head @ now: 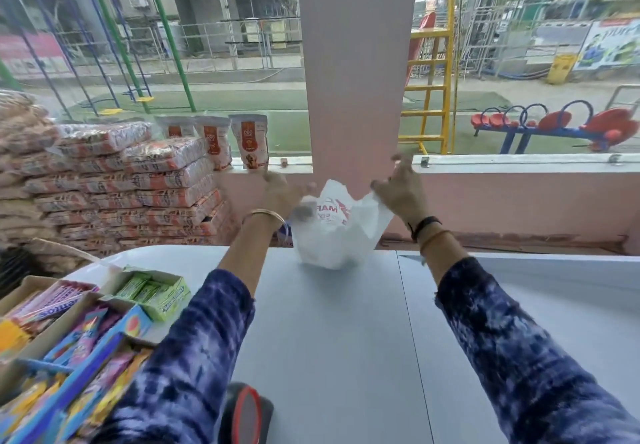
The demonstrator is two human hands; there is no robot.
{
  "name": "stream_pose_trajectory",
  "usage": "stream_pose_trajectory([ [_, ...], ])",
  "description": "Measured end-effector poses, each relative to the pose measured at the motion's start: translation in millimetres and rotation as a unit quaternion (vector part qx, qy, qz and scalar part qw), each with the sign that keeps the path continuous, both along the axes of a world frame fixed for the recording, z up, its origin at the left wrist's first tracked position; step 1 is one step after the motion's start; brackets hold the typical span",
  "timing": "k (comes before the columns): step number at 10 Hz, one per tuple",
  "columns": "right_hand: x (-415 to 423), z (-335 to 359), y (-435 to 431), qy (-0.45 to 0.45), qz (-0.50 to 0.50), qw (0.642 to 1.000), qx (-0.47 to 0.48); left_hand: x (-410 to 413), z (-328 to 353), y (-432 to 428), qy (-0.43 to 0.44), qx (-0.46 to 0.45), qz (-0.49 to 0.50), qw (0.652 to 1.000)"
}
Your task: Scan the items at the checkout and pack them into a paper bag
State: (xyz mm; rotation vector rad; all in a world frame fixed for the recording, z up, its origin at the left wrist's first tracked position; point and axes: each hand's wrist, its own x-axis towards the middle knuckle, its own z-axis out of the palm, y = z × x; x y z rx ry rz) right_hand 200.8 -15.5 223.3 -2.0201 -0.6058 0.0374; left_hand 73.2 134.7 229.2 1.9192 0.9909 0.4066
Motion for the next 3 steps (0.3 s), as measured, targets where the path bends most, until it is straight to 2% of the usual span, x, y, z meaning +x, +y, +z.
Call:
stream_pose_trajectory([
  [1,-30,-35,-42,0.004,0.06,0.966,-0.251,-21,-28,-28,0.16,0.074,-0.147,0.973],
  [2,-52,-64,-69,0.077,0.168,0.863,-0.47,-42,-49,-54,0.354,0.089,-0.237,0.901],
  [3,-66,-87,-76,0.166,0.221,0.8,-0.533,-54,-65,-74,0.431,-0.012,-0.259,0.864],
])
